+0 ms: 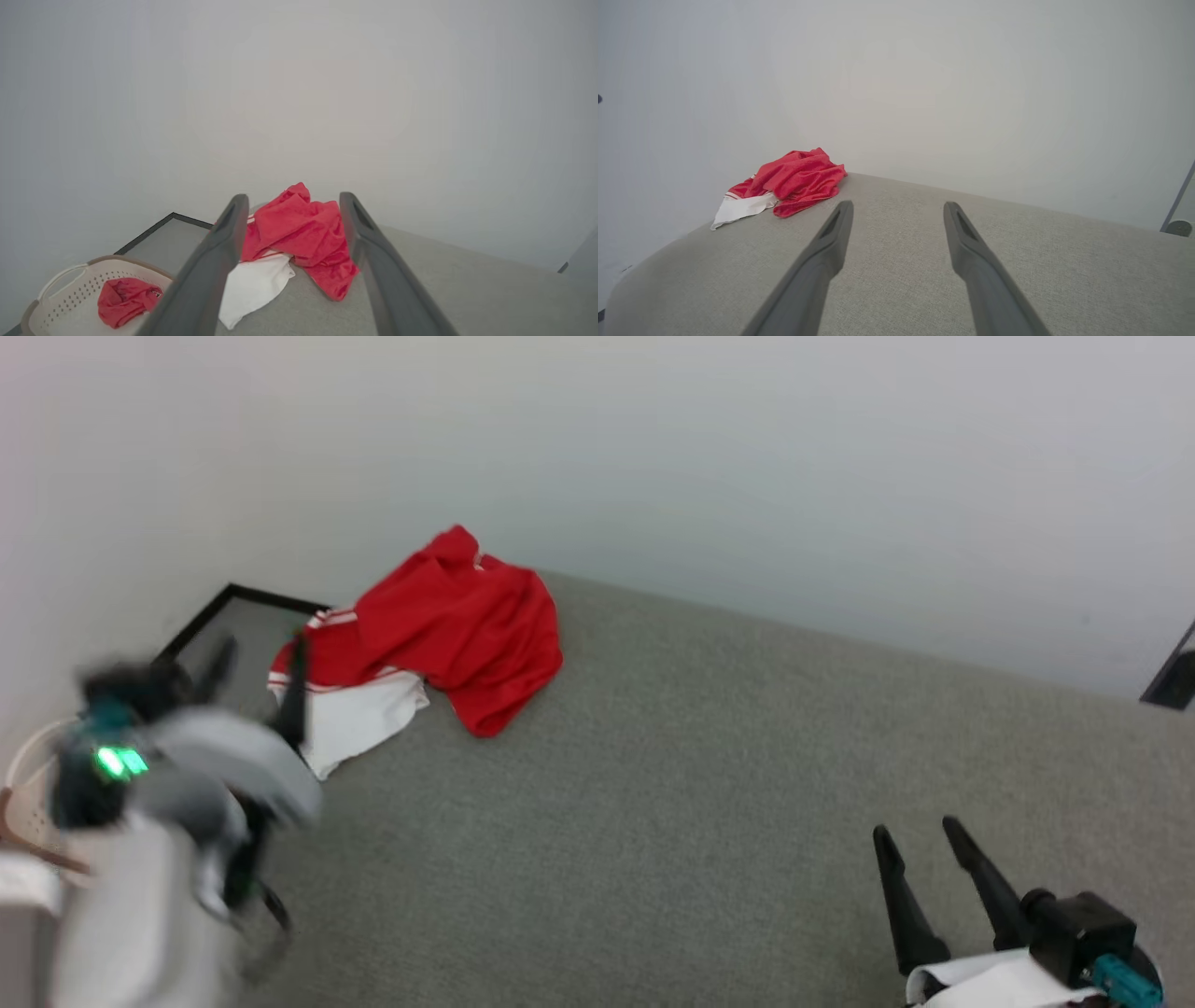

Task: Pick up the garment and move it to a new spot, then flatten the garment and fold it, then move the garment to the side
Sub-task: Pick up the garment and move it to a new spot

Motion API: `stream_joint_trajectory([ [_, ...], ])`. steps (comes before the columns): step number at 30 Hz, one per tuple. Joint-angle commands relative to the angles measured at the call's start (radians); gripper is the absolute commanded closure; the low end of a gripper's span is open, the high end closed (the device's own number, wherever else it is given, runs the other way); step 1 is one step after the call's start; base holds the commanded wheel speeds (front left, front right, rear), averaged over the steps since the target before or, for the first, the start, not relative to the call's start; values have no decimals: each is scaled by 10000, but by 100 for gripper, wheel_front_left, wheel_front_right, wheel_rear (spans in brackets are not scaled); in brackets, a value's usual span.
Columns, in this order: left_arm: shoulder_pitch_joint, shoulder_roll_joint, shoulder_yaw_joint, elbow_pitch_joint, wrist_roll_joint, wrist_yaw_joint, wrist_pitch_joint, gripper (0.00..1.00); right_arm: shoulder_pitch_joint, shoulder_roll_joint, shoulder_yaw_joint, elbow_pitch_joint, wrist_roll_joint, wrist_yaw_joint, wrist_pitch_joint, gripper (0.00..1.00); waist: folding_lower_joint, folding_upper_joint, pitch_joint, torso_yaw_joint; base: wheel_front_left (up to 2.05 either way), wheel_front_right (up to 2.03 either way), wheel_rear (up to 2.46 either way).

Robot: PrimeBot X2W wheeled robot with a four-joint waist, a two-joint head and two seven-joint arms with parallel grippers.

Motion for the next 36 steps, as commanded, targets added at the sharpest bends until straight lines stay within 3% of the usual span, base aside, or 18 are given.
stream_joint_trajectory([
  [1, -692, 353, 42, 92, -369, -56, 540, 0, -181, -116, 59, -196, -118, 40, 114, 0, -1, -1, 864, -577, 0, 0, 0],
  [10, -4284, 2086, 159, 1532, -2036, -90, 4295, 0, -1163, -651, 252, -1346, -262, 39, 657, 0, -1, -1, 3323, -1643, 0, 0, 0],
  [18, -6373, 3220, -331, 3542, -1762, 14, 6325, 0, -1859, -848, 480, -1913, -157, 39, 848, 0, -1, -1, 4859, -2495, 0, 0, 0],
  [26, -7393, 3649, -959, 5122, -1391, 176, 7969, 0, -2180, -735, 610, -2162, 34, 39, 986, 0, -1, -1, 5745, -3256, 0, 0, 0],
  [36, -7753, 3842, -1363, 6175, -1103, 515, 8852, 0, -2303, -682, 762, -2411, 230, 39, 1173, 0, -1, -1, 6321, -3625, 0, 0, 0],
])
